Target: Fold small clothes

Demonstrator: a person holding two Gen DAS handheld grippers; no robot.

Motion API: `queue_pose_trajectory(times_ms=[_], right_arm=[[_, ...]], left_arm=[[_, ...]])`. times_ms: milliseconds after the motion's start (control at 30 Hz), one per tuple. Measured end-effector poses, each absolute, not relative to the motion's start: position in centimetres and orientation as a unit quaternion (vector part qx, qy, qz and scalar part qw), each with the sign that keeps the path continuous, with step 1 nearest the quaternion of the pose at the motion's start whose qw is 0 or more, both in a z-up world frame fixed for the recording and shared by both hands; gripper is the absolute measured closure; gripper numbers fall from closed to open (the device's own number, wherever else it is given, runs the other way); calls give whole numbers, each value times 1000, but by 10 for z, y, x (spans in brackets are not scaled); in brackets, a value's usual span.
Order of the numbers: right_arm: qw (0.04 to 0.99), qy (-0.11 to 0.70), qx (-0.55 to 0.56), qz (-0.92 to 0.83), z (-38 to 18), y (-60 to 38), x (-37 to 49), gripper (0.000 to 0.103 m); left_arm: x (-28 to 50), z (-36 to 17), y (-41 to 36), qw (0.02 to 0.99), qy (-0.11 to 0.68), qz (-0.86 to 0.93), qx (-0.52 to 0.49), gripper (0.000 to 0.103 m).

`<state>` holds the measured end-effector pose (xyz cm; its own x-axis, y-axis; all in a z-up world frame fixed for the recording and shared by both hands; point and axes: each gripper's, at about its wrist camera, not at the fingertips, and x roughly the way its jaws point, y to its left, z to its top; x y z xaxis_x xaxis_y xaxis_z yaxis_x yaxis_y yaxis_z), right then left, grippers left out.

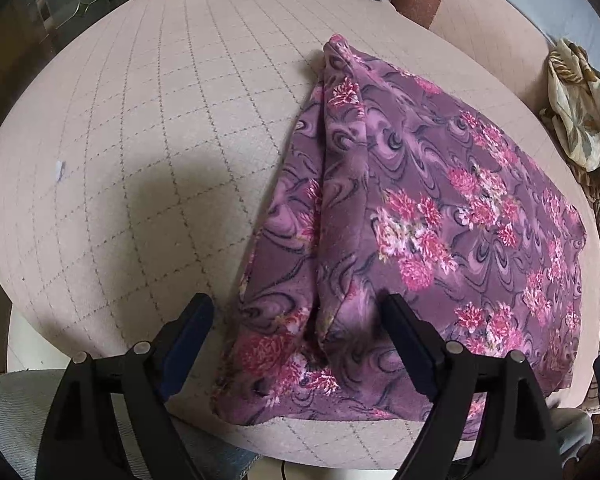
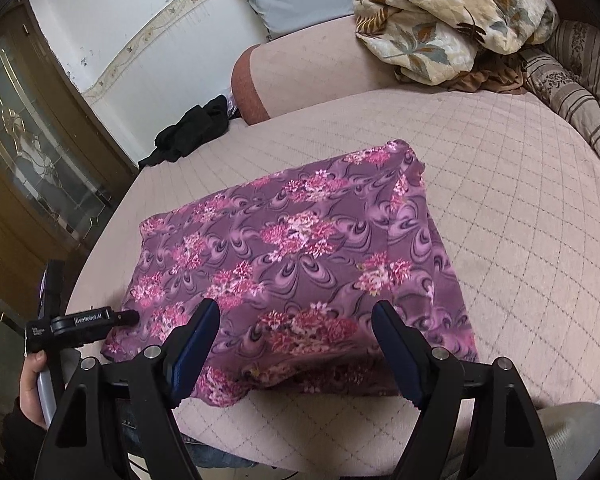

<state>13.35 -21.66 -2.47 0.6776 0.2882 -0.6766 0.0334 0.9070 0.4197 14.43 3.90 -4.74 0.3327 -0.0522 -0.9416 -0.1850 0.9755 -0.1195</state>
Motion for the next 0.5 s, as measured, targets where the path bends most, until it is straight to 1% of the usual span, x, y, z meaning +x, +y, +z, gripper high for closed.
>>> queue_pose_trajectory(times_ms=[500], right_arm=[[898,392,194,42,-28,-219,128,20]], left_arm=[[123,-46,38,820,556,30,-129,17]])
